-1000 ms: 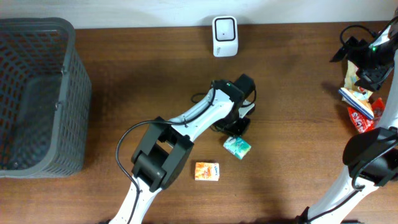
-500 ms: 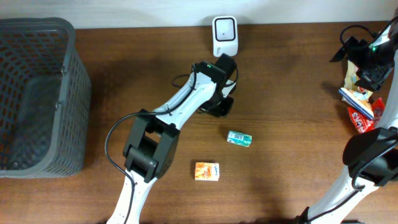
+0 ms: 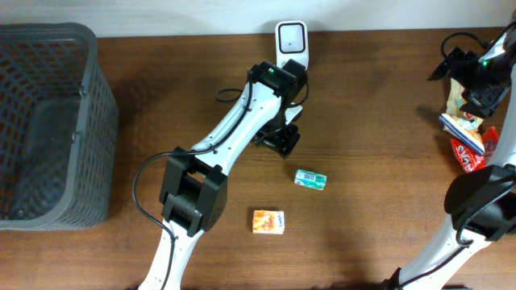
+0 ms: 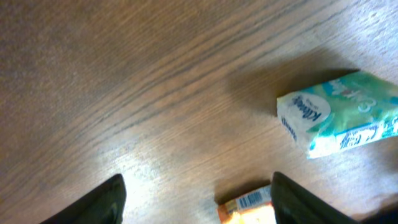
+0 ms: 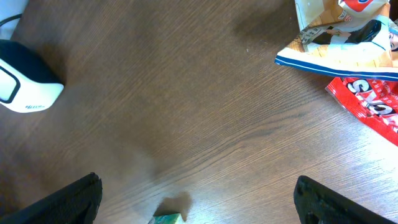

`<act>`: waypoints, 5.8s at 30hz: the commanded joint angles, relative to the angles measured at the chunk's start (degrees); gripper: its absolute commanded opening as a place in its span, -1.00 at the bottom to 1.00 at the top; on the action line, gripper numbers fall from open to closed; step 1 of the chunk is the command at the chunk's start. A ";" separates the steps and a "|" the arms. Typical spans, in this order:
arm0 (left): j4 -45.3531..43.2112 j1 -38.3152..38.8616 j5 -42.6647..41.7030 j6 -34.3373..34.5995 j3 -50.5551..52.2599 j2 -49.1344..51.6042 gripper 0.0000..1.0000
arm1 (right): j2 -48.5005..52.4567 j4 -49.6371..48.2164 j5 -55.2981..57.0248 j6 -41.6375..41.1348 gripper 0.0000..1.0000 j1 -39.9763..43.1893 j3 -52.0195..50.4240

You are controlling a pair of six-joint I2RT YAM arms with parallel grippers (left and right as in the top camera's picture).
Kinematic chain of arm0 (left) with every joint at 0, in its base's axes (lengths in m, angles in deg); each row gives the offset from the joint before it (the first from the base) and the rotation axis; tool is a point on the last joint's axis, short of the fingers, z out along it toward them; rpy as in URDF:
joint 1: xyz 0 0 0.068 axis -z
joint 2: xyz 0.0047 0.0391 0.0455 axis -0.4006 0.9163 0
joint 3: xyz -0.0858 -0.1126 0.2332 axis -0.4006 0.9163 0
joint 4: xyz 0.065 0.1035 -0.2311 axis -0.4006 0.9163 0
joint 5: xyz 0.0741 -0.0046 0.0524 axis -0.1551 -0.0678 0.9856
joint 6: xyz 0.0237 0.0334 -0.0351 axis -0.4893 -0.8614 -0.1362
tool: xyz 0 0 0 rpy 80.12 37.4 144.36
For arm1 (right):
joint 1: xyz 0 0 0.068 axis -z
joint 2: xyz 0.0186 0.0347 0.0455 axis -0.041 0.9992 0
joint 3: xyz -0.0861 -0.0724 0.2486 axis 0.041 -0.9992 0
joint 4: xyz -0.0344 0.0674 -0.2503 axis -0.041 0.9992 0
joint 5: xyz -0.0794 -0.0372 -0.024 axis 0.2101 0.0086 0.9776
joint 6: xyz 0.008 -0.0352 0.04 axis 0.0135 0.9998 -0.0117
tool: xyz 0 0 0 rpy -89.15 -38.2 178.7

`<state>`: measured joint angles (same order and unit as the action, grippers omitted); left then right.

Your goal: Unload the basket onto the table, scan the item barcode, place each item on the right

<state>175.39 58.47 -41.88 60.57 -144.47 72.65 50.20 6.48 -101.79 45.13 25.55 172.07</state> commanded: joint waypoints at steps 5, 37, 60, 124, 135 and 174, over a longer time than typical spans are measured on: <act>-0.98 -4.68 6.62 8.41 -0.96 0.70 0.98 | -0.42 0.00 0.68 0.55 0.97 0.07 0.59; 2.12 -15.72 -5.25 -2.03 0.02 0.72 0.99 | -0.42 0.02 0.68 0.55 0.97 0.07 0.59; 11.02 -9.75 -6.51 0.57 19.43 -19.56 0.99 | -0.42 0.00 0.68 0.57 0.97 0.07 0.59; -68.22 -8.59 20.31 0.31 42.84 -9.88 -1.00 | -0.42 0.00 0.68 0.57 0.97 0.07 0.59; -65.68 -8.59 20.50 -0.90 42.60 -9.31 -0.83 | -0.42 0.00 0.68 0.55 0.97 0.07 0.59; -82.36 -9.51 13.40 0.81 42.10 -8.92 -1.00 | -0.42 0.00 0.68 0.55 0.97 0.07 0.59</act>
<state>92.99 49.64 -28.07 62.04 -102.27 63.08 50.20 6.48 -101.59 45.13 25.55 172.07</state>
